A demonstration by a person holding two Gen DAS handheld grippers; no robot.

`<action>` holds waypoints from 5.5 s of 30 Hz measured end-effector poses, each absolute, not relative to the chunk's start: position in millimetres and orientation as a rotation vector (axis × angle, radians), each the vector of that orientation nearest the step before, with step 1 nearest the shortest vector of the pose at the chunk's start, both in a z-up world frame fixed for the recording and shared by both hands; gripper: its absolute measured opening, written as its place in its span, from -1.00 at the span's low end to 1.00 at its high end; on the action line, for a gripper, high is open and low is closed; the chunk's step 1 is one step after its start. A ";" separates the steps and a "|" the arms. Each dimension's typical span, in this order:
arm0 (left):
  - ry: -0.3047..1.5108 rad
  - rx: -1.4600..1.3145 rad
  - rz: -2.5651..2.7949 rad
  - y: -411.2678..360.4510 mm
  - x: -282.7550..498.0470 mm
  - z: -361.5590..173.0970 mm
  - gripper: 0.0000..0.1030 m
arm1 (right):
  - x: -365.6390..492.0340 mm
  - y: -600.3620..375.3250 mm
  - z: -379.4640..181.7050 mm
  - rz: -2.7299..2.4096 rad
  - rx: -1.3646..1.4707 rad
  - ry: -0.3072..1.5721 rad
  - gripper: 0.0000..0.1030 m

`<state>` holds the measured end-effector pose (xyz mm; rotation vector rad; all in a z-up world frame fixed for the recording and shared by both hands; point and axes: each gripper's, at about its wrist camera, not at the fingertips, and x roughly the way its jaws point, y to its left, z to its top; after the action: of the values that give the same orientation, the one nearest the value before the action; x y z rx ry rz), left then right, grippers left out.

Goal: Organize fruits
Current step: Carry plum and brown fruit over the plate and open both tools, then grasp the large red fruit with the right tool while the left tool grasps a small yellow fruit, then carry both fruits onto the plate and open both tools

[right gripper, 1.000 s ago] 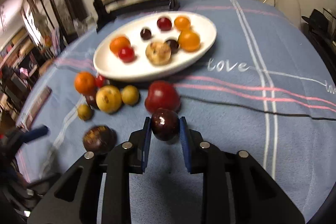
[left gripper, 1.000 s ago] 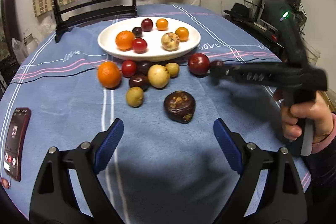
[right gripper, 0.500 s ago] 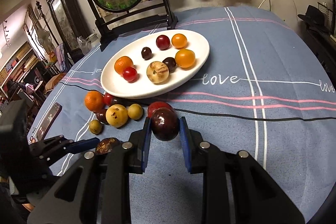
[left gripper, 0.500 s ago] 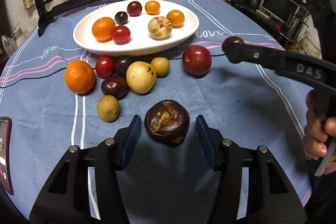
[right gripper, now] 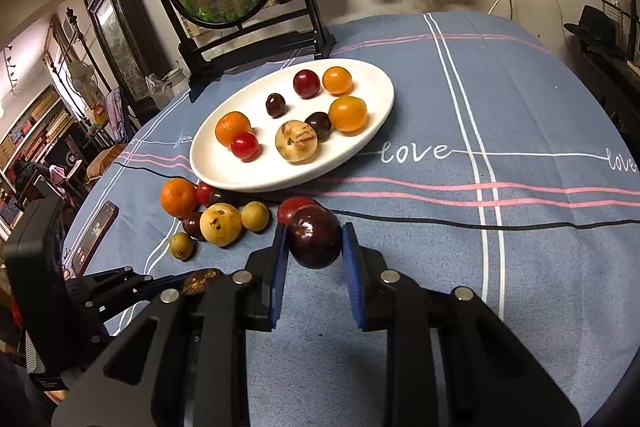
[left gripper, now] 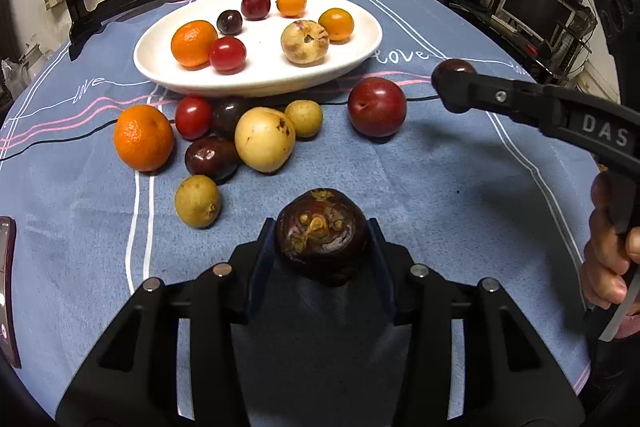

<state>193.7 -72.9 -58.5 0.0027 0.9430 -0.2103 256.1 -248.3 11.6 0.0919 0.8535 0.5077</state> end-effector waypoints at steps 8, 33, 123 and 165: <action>0.885 -0.012 -0.208 -64.5 175.5 -38.3 -0.12 | 255.5 -245.7 10.0 0.511 0.078 0.850 -0.48; 0.754 -0.049 -0.110 2.0 313.9 45.9 -0.12 | 345.1 -182.7 42.9 0.544 0.067 0.776 -0.47; 0.918 0.053 -0.213 -13.9 216.7 -61.2 -0.45 | 281.4 -208.0 4.5 0.490 -0.004 0.855 -0.20; 0.802 -0.116 -0.134 -11.9 347.0 -1.7 -0.47 | 378.9 -194.2 8.1 0.410 0.054 0.736 -0.18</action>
<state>347.0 -11.9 -1.7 -0.1160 0.8023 -0.1343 378.9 -194.2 8.1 0.0545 0.7355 0.4104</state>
